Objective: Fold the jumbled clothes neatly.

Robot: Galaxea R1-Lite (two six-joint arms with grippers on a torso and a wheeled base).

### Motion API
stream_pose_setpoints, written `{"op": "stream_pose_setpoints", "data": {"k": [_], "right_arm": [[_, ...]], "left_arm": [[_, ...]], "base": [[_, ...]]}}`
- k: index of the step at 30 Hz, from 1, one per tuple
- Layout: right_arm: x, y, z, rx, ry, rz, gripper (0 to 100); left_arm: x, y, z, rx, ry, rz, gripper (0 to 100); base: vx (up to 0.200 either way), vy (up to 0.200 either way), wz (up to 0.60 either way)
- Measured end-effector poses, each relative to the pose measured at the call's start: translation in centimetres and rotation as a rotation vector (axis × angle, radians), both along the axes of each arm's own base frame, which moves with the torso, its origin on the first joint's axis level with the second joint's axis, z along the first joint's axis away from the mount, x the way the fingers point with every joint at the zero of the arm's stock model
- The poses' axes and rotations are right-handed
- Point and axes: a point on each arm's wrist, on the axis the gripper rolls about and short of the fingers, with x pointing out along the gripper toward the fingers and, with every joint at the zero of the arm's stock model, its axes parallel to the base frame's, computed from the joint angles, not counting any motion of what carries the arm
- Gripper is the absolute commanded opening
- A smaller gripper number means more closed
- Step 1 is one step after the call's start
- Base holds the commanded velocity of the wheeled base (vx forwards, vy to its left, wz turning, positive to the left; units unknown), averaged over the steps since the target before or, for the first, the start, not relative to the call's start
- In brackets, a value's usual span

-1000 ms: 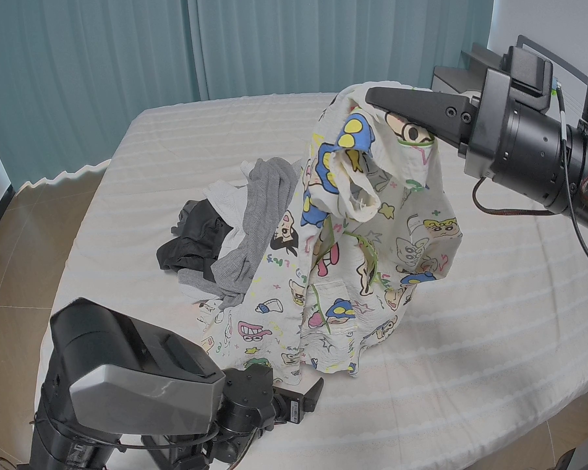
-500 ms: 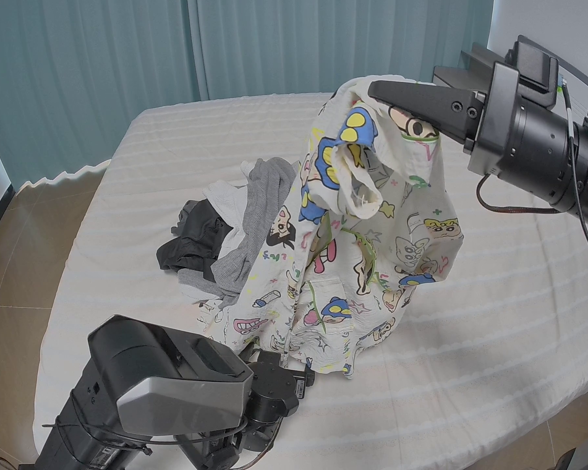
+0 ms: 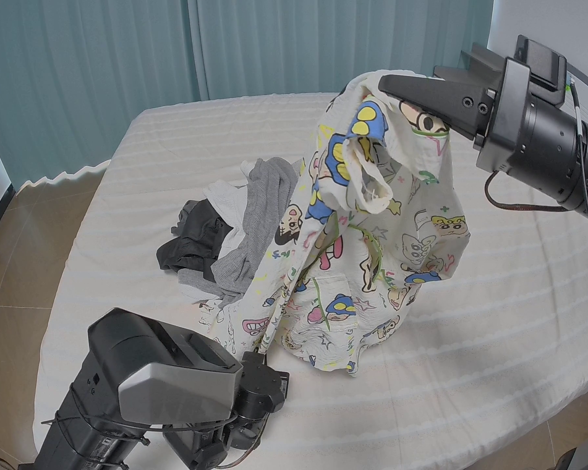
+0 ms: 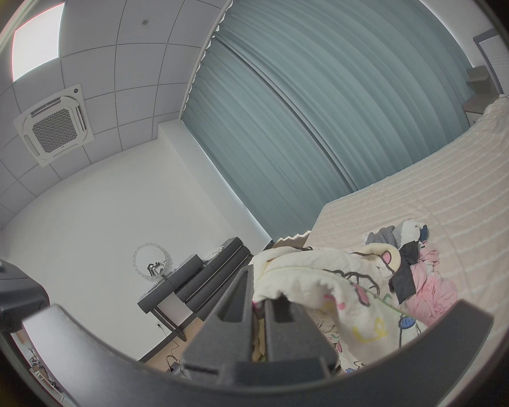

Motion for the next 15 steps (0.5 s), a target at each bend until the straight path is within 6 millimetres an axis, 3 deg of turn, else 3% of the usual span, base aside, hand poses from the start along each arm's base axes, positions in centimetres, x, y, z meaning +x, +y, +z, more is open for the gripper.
{"op": "stream_pose_setpoints", "data": {"k": [7, 15], "right_arm": [[0.4, -0.5, -0.4, -0.009, 0.009, -0.028, 0], [0.5, -2.1, -1.8, -0.044, 0.038, -0.084, 0]], "left_arm": [[-2.4, 2.4, 1.3, -0.053, 0.119, -0.116, 0], [-3.4, 6.7, 8.0, -0.207, 0.081, -0.144, 0]], "base": [[0.0, 0.0, 0.0], [0.0, 0.0, 0.0]]}}
